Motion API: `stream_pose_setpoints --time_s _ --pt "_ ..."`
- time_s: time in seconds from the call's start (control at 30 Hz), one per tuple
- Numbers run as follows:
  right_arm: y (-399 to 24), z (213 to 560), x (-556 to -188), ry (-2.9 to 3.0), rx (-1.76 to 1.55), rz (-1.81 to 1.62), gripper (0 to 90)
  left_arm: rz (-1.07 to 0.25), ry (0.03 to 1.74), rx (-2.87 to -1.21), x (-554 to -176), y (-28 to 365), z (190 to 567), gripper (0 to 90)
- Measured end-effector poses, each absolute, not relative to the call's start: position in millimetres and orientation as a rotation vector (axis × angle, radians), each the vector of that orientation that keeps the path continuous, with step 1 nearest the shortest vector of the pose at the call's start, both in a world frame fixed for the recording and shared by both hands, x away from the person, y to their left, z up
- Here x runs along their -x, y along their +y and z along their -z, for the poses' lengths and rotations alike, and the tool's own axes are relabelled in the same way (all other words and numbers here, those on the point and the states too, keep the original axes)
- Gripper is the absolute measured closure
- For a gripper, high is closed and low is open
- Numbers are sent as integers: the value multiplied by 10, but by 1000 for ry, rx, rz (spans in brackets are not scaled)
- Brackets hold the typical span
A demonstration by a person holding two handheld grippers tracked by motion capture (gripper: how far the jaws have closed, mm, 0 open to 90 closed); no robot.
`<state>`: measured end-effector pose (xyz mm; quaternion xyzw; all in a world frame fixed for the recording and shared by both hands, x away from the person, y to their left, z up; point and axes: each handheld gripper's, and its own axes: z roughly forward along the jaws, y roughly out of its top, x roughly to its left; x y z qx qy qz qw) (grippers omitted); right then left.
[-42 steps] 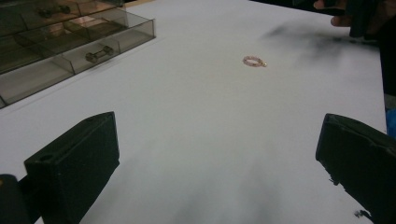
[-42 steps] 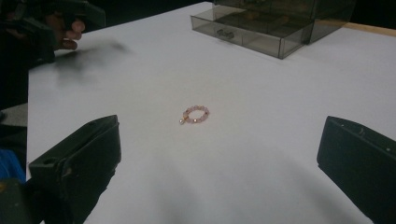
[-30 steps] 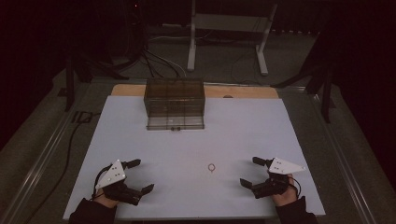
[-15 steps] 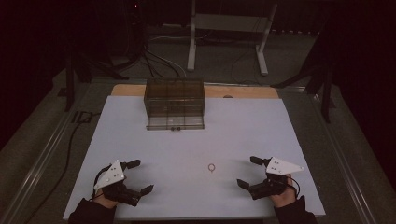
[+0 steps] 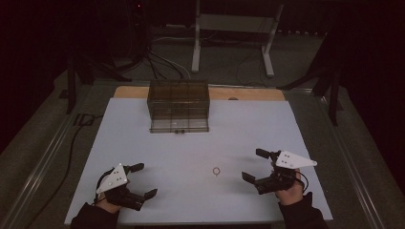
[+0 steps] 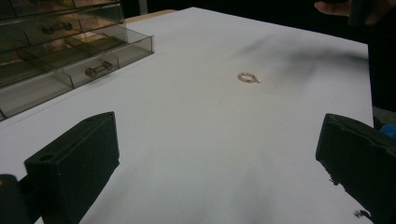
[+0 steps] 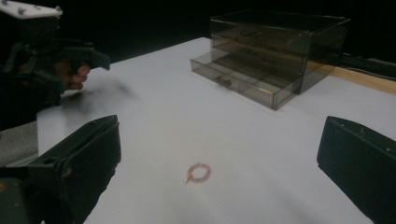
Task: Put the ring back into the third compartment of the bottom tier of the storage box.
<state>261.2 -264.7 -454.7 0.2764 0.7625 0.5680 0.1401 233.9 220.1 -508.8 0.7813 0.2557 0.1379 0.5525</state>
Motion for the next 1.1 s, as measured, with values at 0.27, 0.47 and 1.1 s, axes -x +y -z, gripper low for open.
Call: stream_pose_setpoints --time_s 0.27,0.47,1.1 --pt "-2520 4505 -2757 2218 -796 -1648 0 -312 603 -1844 -2341 2194 5096 5" --pt "-2417 4503 -2869 2235 -834 -1666 0 -284 599 -1831 -2343 2198 5088 5" --pt "-2155 4625 -3036 2330 -816 -1647 0 -320 602 -1845 -2338 2190 5089 5"
